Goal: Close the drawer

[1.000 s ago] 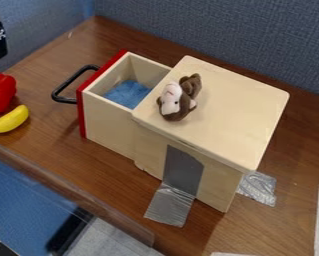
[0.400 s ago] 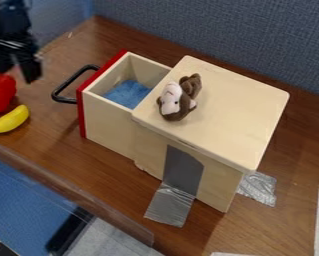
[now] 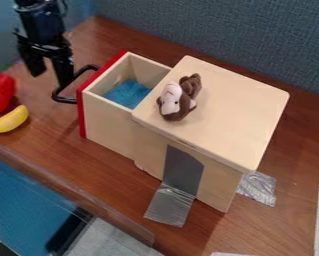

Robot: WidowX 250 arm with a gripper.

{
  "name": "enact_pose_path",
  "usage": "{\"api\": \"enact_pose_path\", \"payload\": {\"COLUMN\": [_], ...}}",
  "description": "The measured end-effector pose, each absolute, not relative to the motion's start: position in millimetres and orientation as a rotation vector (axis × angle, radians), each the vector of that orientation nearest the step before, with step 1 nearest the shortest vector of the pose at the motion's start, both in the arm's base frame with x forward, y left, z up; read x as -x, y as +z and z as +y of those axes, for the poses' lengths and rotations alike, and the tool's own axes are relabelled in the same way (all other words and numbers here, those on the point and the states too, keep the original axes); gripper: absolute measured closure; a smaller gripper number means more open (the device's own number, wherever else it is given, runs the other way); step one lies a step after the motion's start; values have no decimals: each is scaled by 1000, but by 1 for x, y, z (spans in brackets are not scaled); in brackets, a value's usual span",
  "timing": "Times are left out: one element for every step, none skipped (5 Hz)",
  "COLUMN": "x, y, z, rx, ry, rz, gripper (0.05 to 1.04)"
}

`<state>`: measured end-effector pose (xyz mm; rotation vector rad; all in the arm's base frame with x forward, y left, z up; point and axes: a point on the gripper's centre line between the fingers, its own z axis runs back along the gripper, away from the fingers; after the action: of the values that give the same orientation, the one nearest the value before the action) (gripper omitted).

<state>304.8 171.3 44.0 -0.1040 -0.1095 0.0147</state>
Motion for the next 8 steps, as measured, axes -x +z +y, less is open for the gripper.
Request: {"api": "enact_pose_path", "payload": {"x": [-310,-312,-320,-322,-323,-323,-319,-319], "y": [37,27,27,24,28,29,31,29], "z": [167,163,153,137,108,84,75,59], "rx": [115,131,139,162,191,206,217,233], "ry": [31,46,23,-8,-63,-115,-120,-145], "rz": [-102,-84,-107,-113,-124,-121,-125,-115], "gripper": [105,199,499,780,932,967,967,967]}}
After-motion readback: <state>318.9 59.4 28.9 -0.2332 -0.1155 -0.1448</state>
